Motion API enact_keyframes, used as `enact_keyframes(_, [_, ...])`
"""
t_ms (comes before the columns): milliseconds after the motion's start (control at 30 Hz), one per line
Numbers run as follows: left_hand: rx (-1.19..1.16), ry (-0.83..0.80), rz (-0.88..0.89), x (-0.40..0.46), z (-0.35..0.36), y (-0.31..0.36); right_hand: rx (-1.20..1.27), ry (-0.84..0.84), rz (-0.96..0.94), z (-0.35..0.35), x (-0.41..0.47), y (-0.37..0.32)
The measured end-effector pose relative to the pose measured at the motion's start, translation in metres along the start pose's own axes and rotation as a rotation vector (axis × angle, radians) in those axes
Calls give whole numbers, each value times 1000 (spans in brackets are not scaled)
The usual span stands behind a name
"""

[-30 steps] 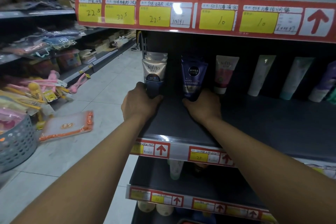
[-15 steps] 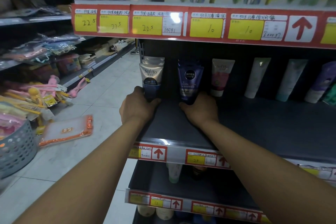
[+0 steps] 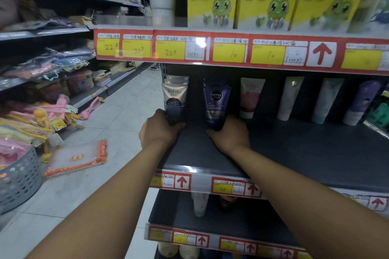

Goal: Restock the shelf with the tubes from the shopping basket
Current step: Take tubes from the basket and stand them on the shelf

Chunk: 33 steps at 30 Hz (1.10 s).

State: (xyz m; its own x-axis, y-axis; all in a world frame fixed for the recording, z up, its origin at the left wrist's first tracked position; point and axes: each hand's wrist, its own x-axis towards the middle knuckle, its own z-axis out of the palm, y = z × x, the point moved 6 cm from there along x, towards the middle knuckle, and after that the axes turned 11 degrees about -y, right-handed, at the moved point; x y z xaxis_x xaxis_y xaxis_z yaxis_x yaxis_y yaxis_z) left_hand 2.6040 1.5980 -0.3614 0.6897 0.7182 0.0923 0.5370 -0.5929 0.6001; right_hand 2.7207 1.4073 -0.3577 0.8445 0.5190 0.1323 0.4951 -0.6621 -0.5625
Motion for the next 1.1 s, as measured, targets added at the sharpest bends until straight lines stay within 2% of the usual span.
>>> enact_keyframes(167, [-17, -74, -13, -10, -4, 3, -12, -45, -25, -5, -15, 8])
enact_keyframes(333, [0, -194, 11, -39, -12, 19, -129, -71, -1, -27, -44, 26])
enact_keyframes(633, [132, -113, 204, -130, -17, 62, -267, 54, -83, -80, -123, 41])
enact_keyframes(800, [145, -71, 320, -186, -4, 91, -248, 114, -103, -100, -169, 61])
enact_keyframes(1100, [282, -156, 453, -271, 65, 97, -228, 122, -67, -93, -243, 134])
